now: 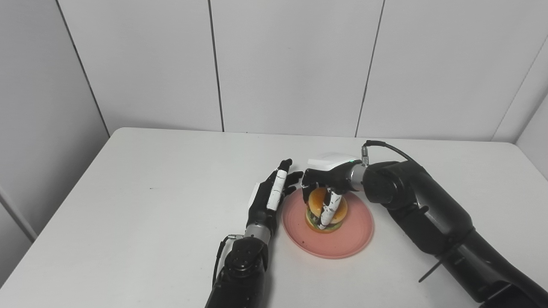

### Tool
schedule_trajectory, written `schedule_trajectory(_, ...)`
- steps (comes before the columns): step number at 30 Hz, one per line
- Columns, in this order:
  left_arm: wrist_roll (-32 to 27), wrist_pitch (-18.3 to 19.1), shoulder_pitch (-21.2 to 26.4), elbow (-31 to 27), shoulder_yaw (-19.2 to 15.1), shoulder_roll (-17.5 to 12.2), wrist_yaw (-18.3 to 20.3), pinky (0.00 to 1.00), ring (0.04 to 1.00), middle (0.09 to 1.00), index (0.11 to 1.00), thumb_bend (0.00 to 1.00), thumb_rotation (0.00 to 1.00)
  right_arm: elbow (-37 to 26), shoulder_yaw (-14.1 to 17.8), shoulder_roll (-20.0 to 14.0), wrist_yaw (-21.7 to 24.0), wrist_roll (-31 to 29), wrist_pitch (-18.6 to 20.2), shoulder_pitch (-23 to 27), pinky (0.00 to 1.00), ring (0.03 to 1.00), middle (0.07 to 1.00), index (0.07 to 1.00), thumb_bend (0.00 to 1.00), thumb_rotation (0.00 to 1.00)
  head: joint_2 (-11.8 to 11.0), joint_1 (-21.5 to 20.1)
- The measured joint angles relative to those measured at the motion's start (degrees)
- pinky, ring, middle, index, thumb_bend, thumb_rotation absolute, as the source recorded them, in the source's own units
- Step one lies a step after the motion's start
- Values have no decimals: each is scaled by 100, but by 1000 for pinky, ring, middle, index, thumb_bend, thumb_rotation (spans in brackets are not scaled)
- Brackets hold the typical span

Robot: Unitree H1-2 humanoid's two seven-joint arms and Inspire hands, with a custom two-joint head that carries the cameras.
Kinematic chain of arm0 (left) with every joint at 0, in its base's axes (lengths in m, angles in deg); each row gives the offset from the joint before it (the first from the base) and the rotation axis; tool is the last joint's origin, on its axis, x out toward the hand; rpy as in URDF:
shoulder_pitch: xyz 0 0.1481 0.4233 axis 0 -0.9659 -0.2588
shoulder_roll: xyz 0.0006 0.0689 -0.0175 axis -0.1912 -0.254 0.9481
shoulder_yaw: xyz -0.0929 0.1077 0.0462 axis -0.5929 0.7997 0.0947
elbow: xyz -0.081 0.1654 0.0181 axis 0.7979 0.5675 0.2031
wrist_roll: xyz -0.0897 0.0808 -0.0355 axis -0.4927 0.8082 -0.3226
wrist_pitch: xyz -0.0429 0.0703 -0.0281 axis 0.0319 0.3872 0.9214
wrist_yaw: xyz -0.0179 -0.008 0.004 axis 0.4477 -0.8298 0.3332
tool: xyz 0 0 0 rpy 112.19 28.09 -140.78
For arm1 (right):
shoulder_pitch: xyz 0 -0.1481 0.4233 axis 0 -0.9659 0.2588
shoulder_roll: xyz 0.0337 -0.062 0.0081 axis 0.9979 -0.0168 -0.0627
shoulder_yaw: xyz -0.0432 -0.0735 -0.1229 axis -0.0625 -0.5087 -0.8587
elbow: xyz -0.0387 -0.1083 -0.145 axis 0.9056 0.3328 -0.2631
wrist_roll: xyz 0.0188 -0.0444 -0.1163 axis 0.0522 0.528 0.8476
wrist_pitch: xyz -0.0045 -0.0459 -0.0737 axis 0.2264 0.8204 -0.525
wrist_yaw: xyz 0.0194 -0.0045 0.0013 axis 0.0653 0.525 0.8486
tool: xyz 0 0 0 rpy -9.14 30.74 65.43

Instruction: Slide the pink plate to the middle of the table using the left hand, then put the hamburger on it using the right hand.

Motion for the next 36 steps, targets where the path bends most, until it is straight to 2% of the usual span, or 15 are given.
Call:
schedule_trajectory(3,0,10,0,-4,-6,0,1,910,838,747,847,889,945,3,-17,0,236,7,132,40,527,600,662,684,931,157,0,-9)
schedule_trajectory(4,0,10,0,-3,-6,-1,1,899,831,746,845,886,955,3,-20,0,278,8,159,56,501,601,670,701,986,196,0,-9)
schedule_trajectory(6,4,10,-1,-3,3,-2,1,894,830,747,844,887,959,-1,-21,0,393,11,300,70,519,639,701,711,995,220,0,-26)
schedule_trajectory(7,6,11,-2,-4,6,-3,1,894,832,750,844,888,958,-6,-20,1,444,15,369,70,564,701,749,727,999,260,0,-26)
schedule_trajectory(11,6,12,-14,-18,4,-4,1,917,841,751,844,885,955,-60,-28,0,579,35,620,73,650,783,812,755,1000,315,0,-26)
schedule_trajectory(12,6,12,-16,-20,4,-4,2,926,843,752,846,885,955,-70,-24,0,593,30,670,73,726,835,853,781,1000,316,-26,-35)
schedule_trajectory(15,4,12,-21,-27,1,-5,12,934,845,752,845,886,952,-131,10,-14,674,-9,759,72,811,910,916,806,1000,330,-44,-35)
schedule_trajectory(18,1,12,-22,-29,-4,-5,34,930,844,750,840,889,949,-371,10,-146,722,-47,757,55,845,947,965,833,1000,372,-61,-44)
schedule_trajectory(20,1,11,-24,-30,-11,-13,60,924,844,748,843,892,955,-582,10,-269,758,-41,758,16,828,967,979,833,1000,392,-70,-44)
schedule_trajectory(24,2,10,-27,-31,-12,-32,80,929,846,746,843,894,955,-1245,124,-541,807,23,850,-131,826,980,980,834,1000,402,-70,-61)
schedule_trajectory(26,2,10,-28,-35,-23,-39,84,941,853,744,842,890,951,-1716,230,-651,890,39,999,-214,907,989,968,835,1000,410,-79,-79)
schedule_trajectory(28,1,10,-28,-34,-39,-40,90,952,853,743,841,888,947,-2052,329,-730,954,25,1062,-257,915,983,955,831,1000,419,-88,-88)
schedule_trajectory(30,-1,11,-28,-36,-52,-38,100,962,852,741,841,886,942,-2363,453,-822,971,2,1084,-308,902,970,937,821,1000,425,-105,-88)
schedule_trajectory(32,-2,11,-28,-38,-63,-39,106,950,849,738,835,890,950,-2600,616,-892,962,-71,1084,-385,838,930,914,806,1000,403,-105,-97)
schedule_trajectory(36,0,14,-46,-78,-93,-70,107,936,846,734,828,890,959,-3096,1240,-997,864,-493,1166,-776,787,886,880,791,1000,331,-114,-97)
